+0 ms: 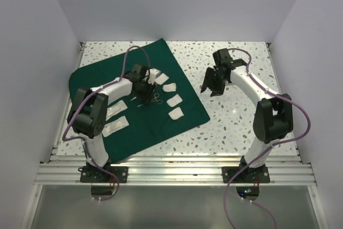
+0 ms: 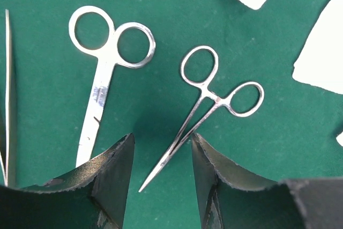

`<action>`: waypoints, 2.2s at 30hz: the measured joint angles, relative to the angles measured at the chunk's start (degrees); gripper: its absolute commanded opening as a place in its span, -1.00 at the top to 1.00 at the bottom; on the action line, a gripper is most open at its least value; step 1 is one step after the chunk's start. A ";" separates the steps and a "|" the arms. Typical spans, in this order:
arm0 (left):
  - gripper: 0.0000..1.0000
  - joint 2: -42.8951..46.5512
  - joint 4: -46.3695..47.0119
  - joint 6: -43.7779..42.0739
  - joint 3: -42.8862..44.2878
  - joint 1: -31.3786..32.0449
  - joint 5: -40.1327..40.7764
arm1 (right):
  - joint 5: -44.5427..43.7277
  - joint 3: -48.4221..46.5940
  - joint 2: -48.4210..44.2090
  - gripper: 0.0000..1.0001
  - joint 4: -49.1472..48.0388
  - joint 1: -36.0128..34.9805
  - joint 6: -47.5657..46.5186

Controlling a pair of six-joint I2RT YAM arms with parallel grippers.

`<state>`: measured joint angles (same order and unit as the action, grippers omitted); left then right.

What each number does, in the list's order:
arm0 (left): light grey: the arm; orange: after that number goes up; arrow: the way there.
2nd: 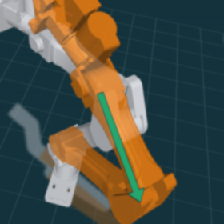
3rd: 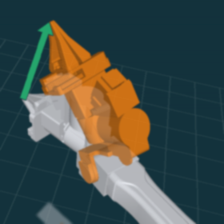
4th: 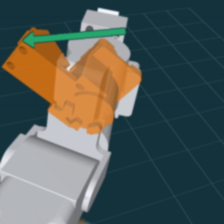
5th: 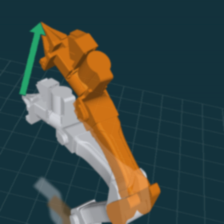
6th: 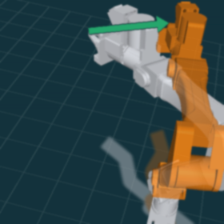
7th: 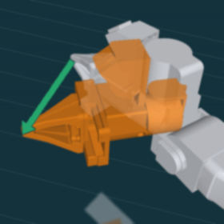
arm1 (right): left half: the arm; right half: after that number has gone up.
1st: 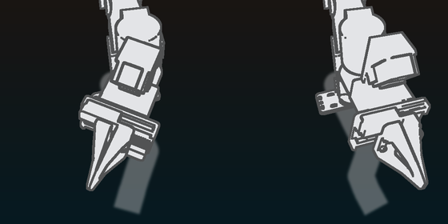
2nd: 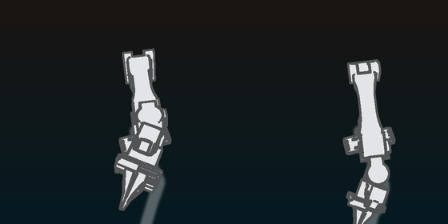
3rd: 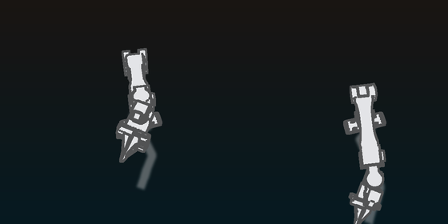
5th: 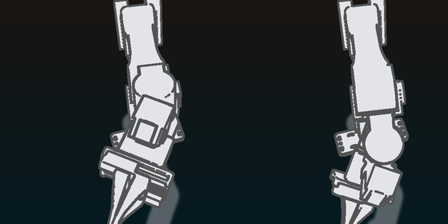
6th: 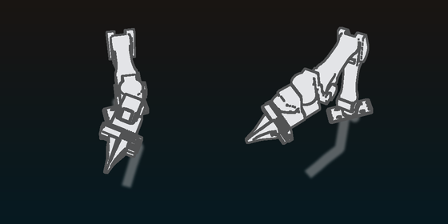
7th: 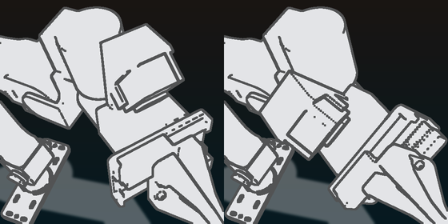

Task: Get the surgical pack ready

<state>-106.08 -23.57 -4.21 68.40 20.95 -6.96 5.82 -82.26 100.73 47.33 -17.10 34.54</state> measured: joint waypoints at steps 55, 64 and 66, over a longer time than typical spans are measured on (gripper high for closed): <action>0.19 3.61 -3.48 3.02 2.47 -1.09 4.04 | 1.20 -2.97 3.17 -0.13 -0.50 -7.21 -1.22; 0.10 -3.37 -4.85 1.46 12.46 -10.88 5.86 | 1.79 -4.68 4.07 -0.14 0.85 -7.21 -3.74; 0.08 -5.07 -5.60 1.33 13.27 -11.58 5.97 | 2.21 -4.68 4.15 -0.14 1.20 -7.21 -4.26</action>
<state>-111.15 -29.17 -2.87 81.67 9.37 -0.99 8.03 -86.94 104.88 48.53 -24.32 30.28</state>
